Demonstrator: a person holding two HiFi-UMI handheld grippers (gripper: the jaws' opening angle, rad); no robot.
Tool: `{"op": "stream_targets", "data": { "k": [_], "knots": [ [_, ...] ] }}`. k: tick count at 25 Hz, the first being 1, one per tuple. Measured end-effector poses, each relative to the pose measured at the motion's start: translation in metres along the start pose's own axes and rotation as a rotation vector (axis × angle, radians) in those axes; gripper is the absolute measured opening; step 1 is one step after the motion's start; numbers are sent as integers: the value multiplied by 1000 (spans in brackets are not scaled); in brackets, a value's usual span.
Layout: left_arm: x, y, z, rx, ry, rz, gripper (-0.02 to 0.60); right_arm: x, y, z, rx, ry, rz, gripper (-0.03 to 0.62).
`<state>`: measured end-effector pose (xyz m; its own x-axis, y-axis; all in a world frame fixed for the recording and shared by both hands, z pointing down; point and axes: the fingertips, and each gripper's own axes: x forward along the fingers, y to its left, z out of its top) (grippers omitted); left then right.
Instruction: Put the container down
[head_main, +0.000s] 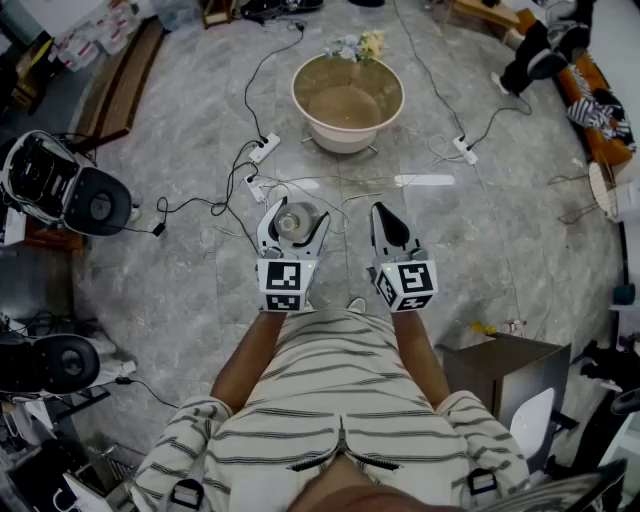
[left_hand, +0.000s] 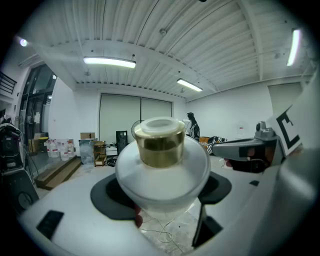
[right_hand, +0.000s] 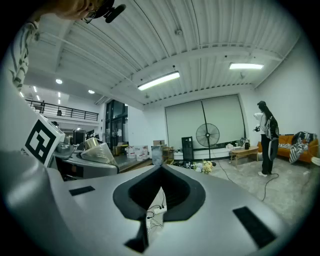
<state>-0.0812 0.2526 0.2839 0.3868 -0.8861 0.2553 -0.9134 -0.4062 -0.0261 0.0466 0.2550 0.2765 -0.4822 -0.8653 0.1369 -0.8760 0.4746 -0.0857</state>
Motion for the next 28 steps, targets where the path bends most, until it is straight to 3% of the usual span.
{"op": "stream_targets", "data": {
  "k": [16, 28],
  "knots": [
    [-24, 39, -21, -15, -15, -36, 336, 7, 43, -10, 38, -32, -67, 6],
    [20, 66, -26, -24, 7, -23, 336, 55, 27, -10, 21, -36, -62, 6]
  ]
}}
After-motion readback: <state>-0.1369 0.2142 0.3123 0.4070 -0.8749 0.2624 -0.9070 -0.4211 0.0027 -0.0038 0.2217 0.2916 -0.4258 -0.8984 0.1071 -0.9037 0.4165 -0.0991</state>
